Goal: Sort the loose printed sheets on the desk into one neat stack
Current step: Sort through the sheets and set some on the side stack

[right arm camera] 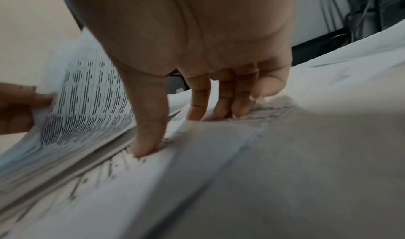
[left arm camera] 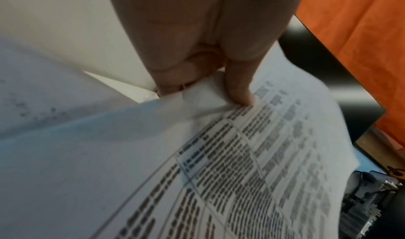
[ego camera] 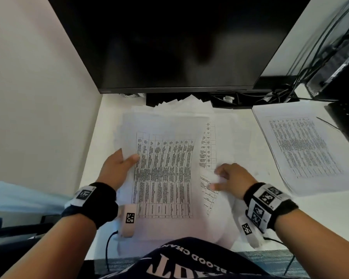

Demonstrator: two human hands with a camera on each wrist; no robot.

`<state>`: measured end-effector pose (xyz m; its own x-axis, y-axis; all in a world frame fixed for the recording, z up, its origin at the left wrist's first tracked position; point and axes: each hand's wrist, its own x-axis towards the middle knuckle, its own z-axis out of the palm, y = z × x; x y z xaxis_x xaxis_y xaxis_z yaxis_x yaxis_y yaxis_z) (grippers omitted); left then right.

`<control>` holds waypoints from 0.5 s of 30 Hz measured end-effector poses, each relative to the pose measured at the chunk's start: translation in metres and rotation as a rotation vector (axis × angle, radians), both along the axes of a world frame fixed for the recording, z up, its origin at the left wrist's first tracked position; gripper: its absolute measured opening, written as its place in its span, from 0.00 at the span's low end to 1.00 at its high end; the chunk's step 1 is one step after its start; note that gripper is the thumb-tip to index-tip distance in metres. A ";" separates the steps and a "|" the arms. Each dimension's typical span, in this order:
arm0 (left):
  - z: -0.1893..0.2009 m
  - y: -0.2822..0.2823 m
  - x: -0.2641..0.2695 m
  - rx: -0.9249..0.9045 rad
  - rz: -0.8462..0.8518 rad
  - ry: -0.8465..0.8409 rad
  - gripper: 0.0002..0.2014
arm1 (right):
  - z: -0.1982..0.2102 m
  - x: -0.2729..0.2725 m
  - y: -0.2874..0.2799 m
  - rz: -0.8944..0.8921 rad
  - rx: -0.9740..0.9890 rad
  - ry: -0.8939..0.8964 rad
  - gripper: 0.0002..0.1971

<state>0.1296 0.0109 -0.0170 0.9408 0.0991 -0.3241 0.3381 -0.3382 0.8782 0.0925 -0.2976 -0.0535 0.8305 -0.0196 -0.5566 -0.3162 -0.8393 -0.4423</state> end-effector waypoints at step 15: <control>0.057 -0.010 -0.003 0.254 -0.482 -0.064 0.09 | 0.054 0.024 -0.028 -0.282 0.234 -0.322 0.10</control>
